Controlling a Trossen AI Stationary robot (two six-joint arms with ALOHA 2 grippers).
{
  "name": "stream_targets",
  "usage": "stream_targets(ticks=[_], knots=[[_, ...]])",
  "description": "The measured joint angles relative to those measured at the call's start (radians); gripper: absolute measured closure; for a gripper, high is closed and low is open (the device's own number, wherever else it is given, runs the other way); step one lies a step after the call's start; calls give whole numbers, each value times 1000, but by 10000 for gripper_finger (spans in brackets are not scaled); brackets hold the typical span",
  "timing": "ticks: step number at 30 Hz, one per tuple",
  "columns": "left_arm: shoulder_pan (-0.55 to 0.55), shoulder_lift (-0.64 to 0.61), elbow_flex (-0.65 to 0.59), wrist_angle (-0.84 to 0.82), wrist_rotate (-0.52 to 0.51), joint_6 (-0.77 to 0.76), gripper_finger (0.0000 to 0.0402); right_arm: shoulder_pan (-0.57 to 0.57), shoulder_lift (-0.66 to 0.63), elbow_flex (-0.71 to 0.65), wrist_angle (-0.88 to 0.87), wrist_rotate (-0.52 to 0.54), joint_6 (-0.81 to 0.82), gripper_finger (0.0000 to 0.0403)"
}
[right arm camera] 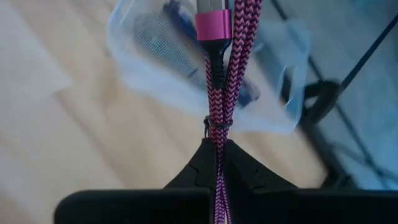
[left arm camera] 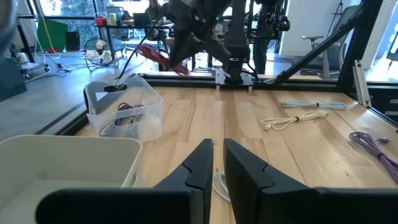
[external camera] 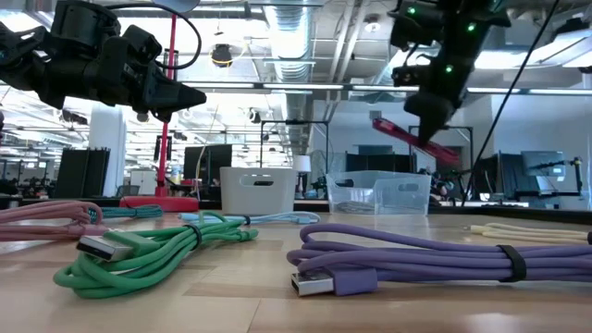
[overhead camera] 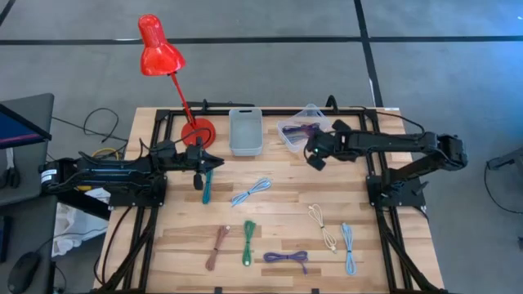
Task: Pick & Place USB Port
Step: Put the pink charger cable into the transparent bin
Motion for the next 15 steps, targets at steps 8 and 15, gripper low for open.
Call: stream_targets(ticks=[8, 15], knots=[[0, 0, 0, 0, 0, 0, 362, -58, 0, 0, 224, 54, -257, 403], [0, 0, 0, 0, 0, 0, 362, -101, 0, 0, 318, 51, -356, 403]])
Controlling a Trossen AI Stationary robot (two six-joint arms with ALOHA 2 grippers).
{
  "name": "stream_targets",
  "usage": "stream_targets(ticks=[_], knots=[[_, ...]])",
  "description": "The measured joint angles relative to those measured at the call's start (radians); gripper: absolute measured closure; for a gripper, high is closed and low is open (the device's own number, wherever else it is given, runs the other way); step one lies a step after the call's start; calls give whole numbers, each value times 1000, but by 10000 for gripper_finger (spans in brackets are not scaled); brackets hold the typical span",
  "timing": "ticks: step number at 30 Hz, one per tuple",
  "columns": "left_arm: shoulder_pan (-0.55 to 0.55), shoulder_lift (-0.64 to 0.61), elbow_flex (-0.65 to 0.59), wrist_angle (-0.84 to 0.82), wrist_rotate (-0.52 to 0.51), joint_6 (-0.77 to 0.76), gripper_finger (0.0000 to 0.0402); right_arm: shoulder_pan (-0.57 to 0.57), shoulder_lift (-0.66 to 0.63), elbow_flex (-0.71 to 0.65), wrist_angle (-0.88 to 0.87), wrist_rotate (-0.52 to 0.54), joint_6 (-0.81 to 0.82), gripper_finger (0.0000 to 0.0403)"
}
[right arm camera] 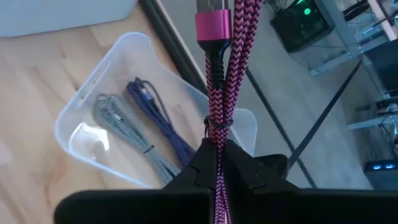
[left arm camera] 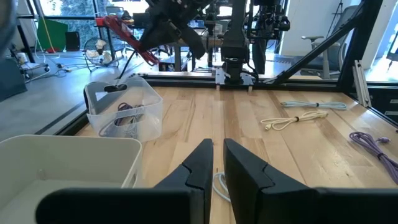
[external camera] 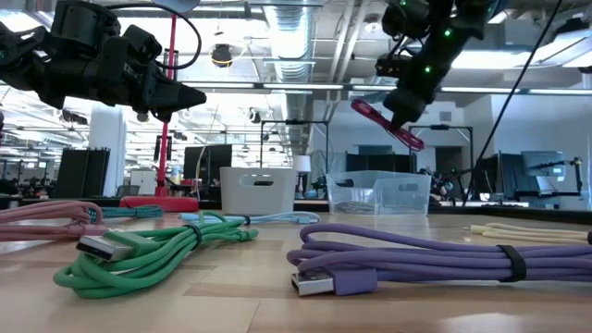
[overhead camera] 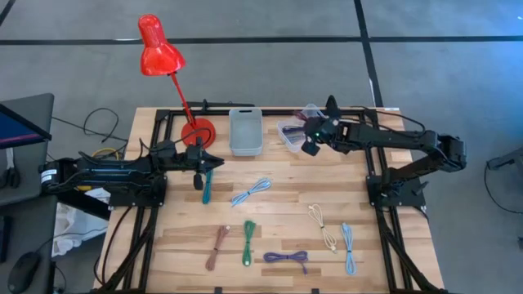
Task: Pick & Place USB Port
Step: Put the pink charger cable into the transparent bin
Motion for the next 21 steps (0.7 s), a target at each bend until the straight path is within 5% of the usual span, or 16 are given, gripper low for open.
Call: stream_targets(ticks=[21], knots=[[0, 0, 0, 0, 0, 0, 362, -51, 323, -1, 233, -3, -185, 403]])
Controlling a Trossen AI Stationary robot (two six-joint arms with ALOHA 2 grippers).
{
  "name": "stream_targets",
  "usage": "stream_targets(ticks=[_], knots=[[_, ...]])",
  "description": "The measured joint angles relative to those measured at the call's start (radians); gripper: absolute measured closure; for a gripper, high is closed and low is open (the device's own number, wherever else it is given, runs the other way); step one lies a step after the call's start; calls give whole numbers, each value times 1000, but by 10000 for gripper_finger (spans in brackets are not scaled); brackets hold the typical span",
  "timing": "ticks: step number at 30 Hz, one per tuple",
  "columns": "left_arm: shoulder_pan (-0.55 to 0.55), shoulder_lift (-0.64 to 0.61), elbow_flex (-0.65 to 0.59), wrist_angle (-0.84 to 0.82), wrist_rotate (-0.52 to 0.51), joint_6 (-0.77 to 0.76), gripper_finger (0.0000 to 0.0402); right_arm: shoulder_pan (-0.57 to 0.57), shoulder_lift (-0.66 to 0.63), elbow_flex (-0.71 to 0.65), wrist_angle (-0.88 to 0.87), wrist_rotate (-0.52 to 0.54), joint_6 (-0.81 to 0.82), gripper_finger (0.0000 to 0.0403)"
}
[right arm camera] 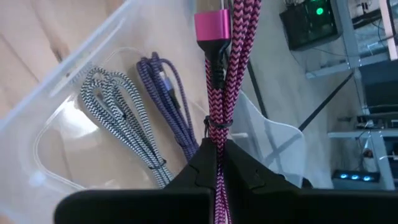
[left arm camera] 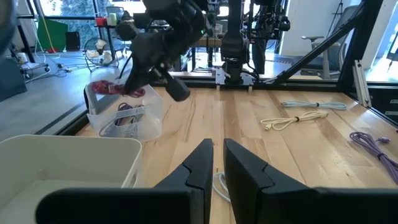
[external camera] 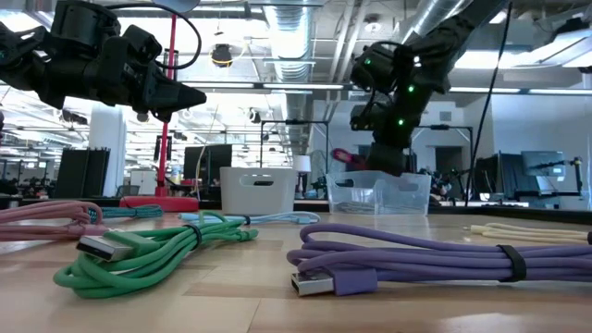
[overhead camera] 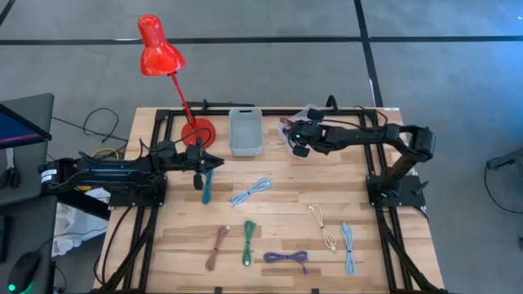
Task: Pick & Place USB Port
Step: Put the pink charger cable into the transparent bin, then put the bottom white charger cable into the gray bin
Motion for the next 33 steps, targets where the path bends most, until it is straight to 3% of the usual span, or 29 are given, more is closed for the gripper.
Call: stream_targets(ticks=[10, 24, 33], knots=[[0, 0, 0, 0, 0, 0, 362, -17, 36, 0, 25, 2, -10, 396], [0, 0, 0, 0, 0, 0, 362, -26, 29, 0, 23, 9, -8, 306], [0, 0, 0, 0, 0, 0, 362, 8, -54, 17, -95, 113, -26, 290]])
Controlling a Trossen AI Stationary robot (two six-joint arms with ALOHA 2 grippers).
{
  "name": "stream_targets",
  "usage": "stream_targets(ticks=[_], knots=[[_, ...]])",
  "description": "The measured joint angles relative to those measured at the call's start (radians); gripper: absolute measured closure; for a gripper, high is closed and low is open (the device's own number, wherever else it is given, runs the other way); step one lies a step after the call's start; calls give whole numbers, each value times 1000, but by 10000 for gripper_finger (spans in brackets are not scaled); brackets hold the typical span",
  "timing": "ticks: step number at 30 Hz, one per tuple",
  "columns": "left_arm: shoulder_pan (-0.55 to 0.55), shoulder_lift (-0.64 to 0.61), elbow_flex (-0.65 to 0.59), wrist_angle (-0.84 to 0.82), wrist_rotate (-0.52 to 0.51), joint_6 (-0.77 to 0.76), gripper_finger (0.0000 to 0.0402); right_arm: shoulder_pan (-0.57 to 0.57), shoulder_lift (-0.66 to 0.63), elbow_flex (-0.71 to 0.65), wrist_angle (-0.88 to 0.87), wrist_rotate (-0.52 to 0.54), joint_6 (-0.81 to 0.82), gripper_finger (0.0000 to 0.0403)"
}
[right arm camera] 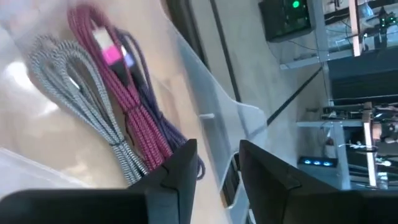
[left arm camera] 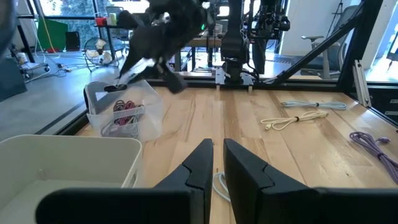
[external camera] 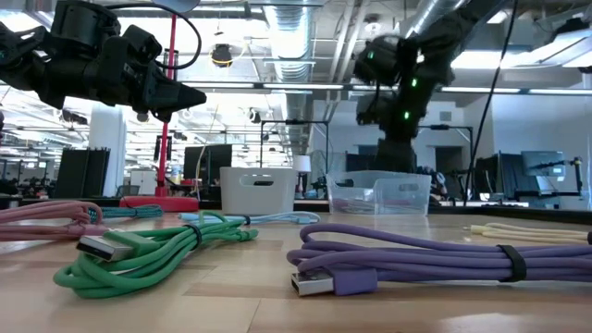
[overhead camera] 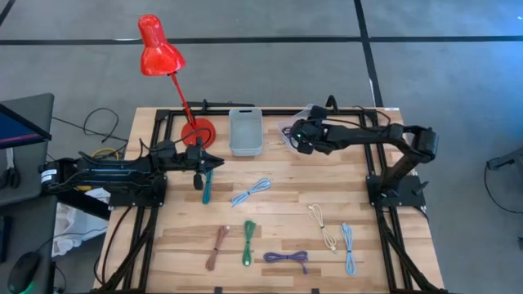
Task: Pick & Place USB Port
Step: Put the bottom white charger cable into the gray bin
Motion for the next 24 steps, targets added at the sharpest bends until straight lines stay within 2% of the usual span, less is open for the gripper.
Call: stream_targets(ticks=[6, 16, 24], knots=[[0, 0, 0, 0, 0, 0, 362, 60, -147, 23, -169, -16, 139, 290], [0, 0, 0, 0, 0, 0, 362, 172, -393, 26, -434, -280, 510, 290], [0, 0, 0, 0, 0, 0, 362, 281, -460, 26, -595, -433, 741, 290]])
